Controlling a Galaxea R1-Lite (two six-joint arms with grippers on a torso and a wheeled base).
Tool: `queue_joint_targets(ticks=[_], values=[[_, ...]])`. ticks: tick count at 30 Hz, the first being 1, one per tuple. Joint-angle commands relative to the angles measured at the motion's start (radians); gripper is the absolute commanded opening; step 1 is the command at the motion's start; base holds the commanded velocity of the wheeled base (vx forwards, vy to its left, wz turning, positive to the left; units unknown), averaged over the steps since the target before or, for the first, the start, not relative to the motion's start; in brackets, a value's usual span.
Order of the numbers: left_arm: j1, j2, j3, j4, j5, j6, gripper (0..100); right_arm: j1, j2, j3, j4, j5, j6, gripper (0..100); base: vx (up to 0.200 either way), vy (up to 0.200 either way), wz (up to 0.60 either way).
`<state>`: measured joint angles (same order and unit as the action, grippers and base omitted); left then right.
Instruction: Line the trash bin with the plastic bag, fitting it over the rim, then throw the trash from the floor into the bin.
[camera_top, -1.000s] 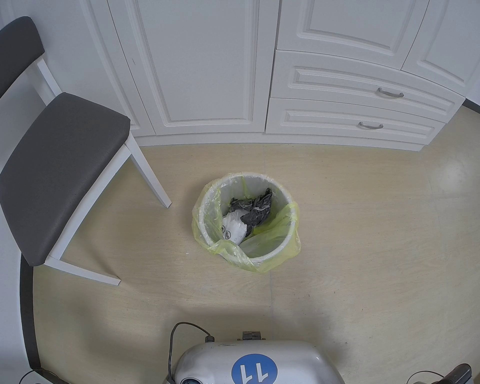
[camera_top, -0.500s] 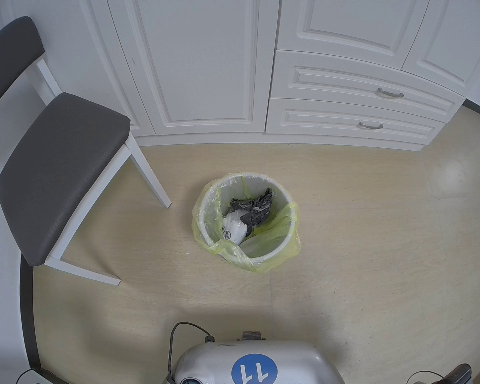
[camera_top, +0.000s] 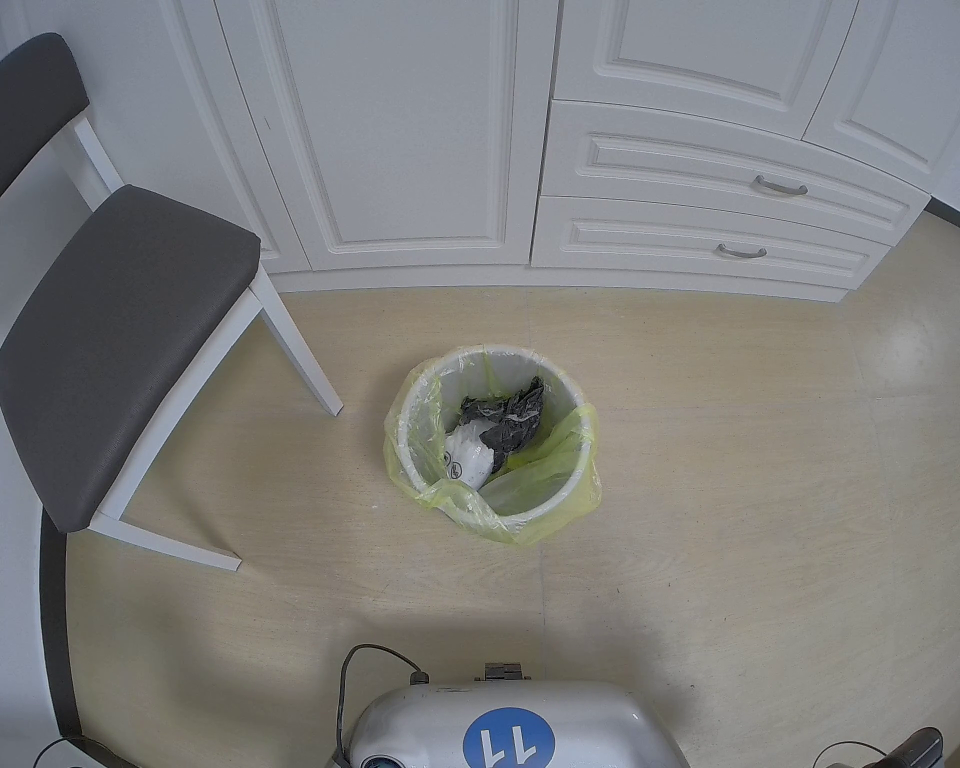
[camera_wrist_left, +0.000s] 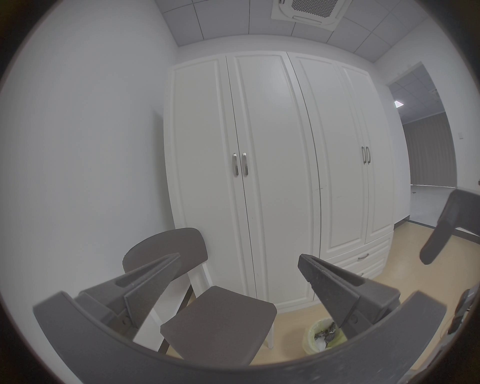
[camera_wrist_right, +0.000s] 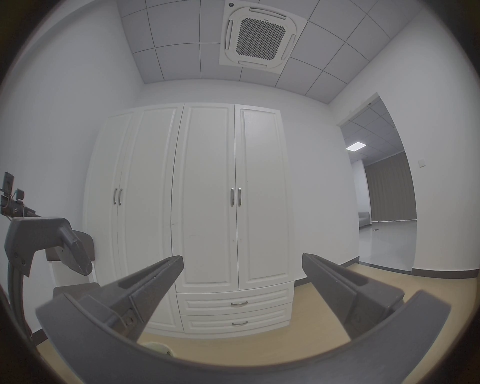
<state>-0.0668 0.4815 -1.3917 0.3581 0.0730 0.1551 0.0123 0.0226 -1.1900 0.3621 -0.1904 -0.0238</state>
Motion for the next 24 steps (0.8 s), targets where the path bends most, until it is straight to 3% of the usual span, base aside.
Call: queue_joint_targets(ticks=[1,11,17,19,24], values=[[0.004,-0.107,0.034,0.045,-0.010,-0.002,100,-0.006,-0.018,-0.016,0.000,0.002,-0.016,100,0.000,0.000,0.00],[0.012,-0.348,0.128,0.168,-0.070,-0.085,100,-0.008,-0.019,-0.043,0.000,0.000,-0.067,100,0.000,0.000,0.00],[0.018,-0.402,0.137,0.225,-0.038,-0.094,100,-0.011,-0.019,-0.019,0.000,-0.006,-0.062,100,0.000,0.000,0.00],[0.030,-0.408,0.140,0.232,-0.021,-0.109,100,-0.011,-0.021,-0.005,-0.002,-0.007,-0.054,100,0.000,0.000,0.00],[0.055,-0.458,0.181,0.263,-0.016,-0.143,100,-0.011,-0.021,0.029,-0.060,-0.024,0.059,100,0.000,0.000,0.00]])
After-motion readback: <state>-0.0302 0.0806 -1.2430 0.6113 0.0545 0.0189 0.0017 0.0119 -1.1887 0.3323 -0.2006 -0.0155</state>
